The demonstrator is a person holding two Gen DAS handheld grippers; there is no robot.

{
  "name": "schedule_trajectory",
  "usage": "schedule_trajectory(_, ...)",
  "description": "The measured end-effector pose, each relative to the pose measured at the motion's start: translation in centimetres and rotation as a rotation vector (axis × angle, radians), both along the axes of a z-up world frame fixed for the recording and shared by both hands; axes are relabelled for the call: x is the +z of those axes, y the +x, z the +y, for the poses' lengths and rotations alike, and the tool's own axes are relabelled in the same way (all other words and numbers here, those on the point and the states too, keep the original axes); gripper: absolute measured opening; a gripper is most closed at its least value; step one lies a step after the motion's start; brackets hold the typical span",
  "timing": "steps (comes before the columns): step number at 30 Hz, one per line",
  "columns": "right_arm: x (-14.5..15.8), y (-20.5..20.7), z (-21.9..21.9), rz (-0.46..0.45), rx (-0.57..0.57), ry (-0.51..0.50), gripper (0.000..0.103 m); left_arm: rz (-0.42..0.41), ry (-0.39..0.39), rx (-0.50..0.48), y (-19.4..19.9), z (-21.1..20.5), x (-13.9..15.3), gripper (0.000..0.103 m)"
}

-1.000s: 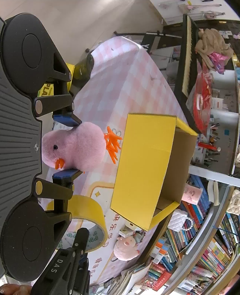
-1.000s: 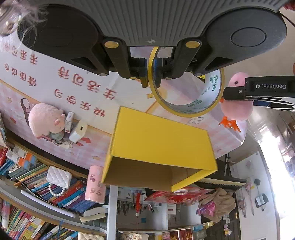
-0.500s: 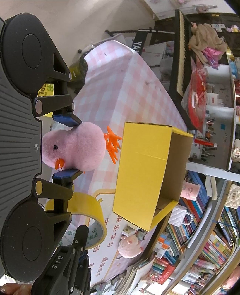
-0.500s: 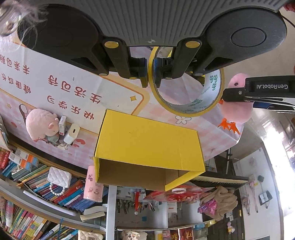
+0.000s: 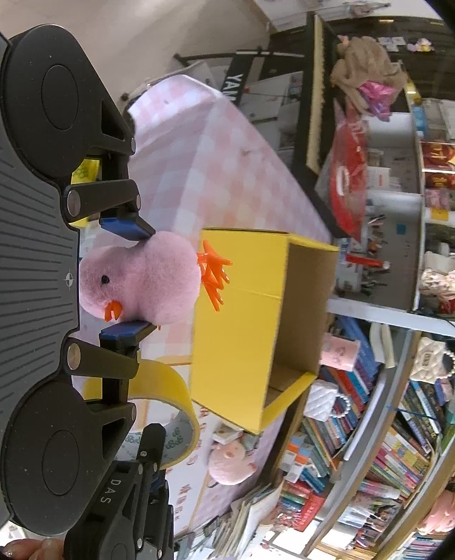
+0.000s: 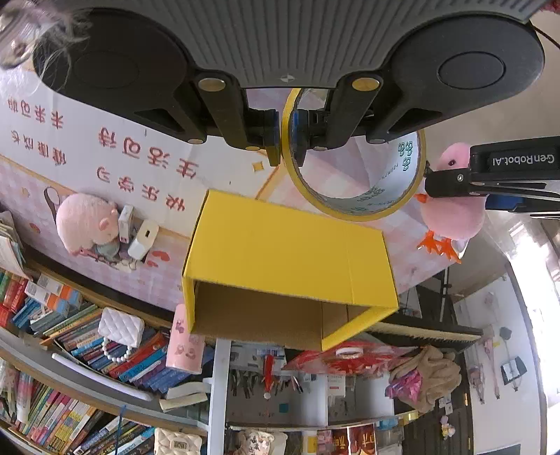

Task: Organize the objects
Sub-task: 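Carry the chick in the left tool and tape in the right tool over the yellow box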

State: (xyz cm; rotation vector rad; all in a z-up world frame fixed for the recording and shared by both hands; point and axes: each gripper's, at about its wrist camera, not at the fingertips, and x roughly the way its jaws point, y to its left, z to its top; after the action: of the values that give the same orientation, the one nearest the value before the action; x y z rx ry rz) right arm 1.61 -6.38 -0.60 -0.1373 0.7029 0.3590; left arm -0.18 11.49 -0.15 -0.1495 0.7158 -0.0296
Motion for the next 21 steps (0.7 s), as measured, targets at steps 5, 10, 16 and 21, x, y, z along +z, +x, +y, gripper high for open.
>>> schedule_trajectory(5,1.2,1.3,0.1,-0.019,-0.019,0.015,0.007,-0.050,0.010,-0.016,1.1,-0.4,1.4,0.047)
schedule_trajectory(10,2.6,3.2,0.0,-0.038,-0.028,0.028,0.007,-0.098,0.016,-0.024,2.5,-0.8,2.8,0.047)
schedule_trajectory(16,4.3,6.6,-0.1,-0.102,-0.064,0.045,0.007,-0.157,0.030,-0.008,5.4,-1.1,4.8,0.047)
schedule_trajectory(21,5.7,10.5,-0.7,-0.174,-0.111,0.071,0.007,-0.210,0.041,0.011,8.7,-1.5,6.4,0.047)
